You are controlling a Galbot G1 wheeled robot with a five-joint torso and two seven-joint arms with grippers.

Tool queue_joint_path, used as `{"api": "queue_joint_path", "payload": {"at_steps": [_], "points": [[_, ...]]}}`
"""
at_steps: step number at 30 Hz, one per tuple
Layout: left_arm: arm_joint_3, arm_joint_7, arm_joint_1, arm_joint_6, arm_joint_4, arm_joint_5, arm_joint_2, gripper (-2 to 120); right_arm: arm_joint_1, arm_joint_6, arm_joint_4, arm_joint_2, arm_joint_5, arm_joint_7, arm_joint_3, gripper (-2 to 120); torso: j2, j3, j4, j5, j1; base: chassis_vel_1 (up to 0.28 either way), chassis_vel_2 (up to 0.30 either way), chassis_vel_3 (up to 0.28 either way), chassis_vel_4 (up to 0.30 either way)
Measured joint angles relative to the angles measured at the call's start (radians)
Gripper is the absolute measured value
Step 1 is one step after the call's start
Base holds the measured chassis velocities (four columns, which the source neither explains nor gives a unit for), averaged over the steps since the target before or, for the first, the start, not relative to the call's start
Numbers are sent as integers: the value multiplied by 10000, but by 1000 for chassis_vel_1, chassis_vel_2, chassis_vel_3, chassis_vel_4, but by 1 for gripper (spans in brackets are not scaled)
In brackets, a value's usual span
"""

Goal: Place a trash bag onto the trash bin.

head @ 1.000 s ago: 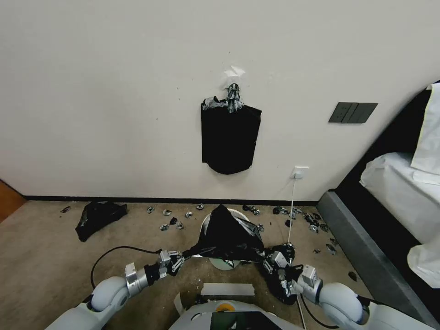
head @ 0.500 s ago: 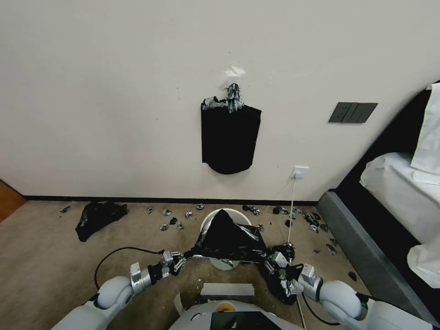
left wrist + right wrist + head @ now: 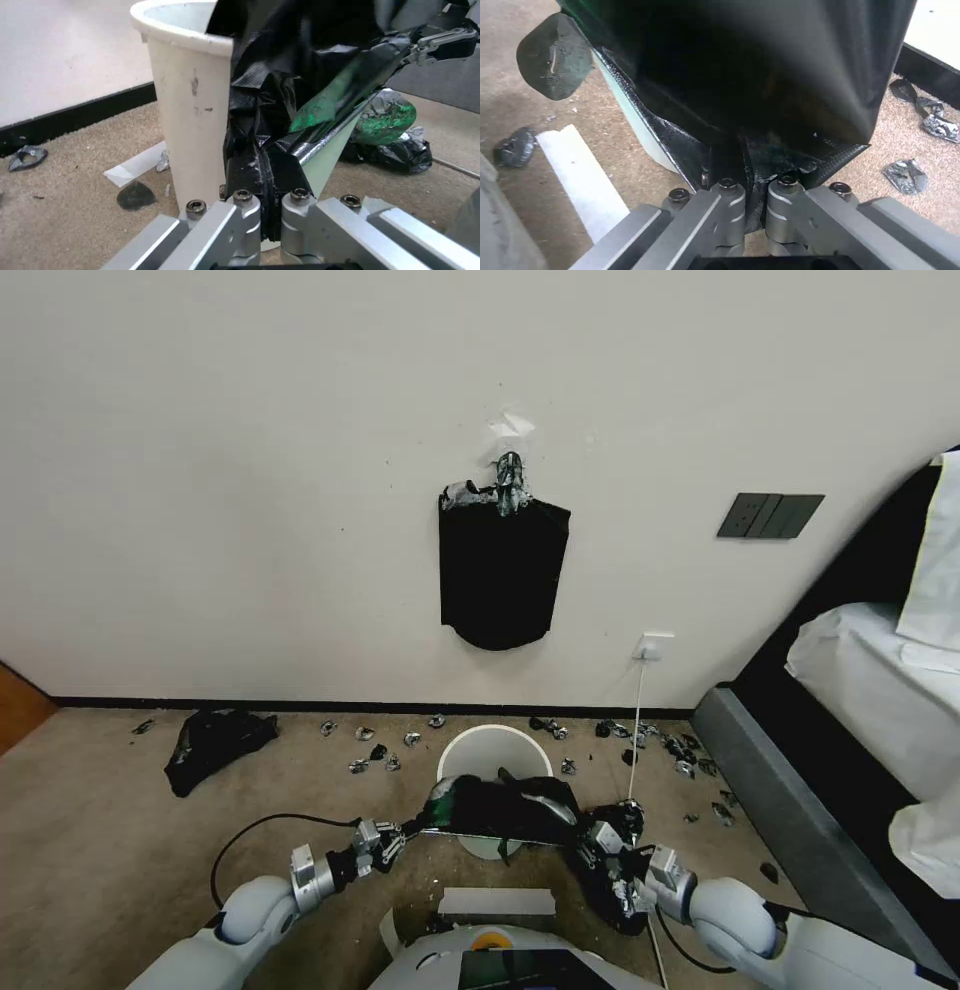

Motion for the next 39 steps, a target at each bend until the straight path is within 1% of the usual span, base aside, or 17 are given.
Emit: {"api": "queue_joint_path", "payload": {"at_steps": [16,20,24,26,32,34,35,36,39], "points": [[163,-7,-308,55,663,219,-477,0,514,1,-416,154,-209,20,-518,0,0,0,0,0,0,0,0,0,0],[172,-20,-316,30,664,245,-512,0,507,21,-420,153,-263,30,-524,0,0,0,-1,0,0,0,0,0,0],[121,-24,-245,-150,554,318,-452,0,495,258,-433,133,-399,170,-524,0,0,0,-1,-1,0,0,0,0,0],[11,-27,-114,-293,389,407,-300,0,449,447,-433,50,-499,238,-497,6,0,0,-1,0,0,0,0,0,0],[-148,19,48,-497,190,627,-81,0,362,653,-388,-47,-639,401,-441,8,0,-1,1,0,0,0,0,0,0],[-351,87,171,-697,-91,912,231,11,168,828,-188,-209,-871,816,-377,10,0,0,0,0,0,0,0,0,0],[-375,97,174,-737,-107,1006,272,15,100,875,-155,-252,-931,859,-348,10,0,0,-1,0,0,0,0,0,0],[-375,97,174,-737,-107,1006,272,15,100,875,-155,-252,-931,859,-348,10,0,0,-1,0,0,0,0,0,0],[-377,134,204,-799,-162,1193,373,28,-59,929,-144,-373,-1093,866,-218,10,0,0,-1,-1,0,0,0,0,0]]}}
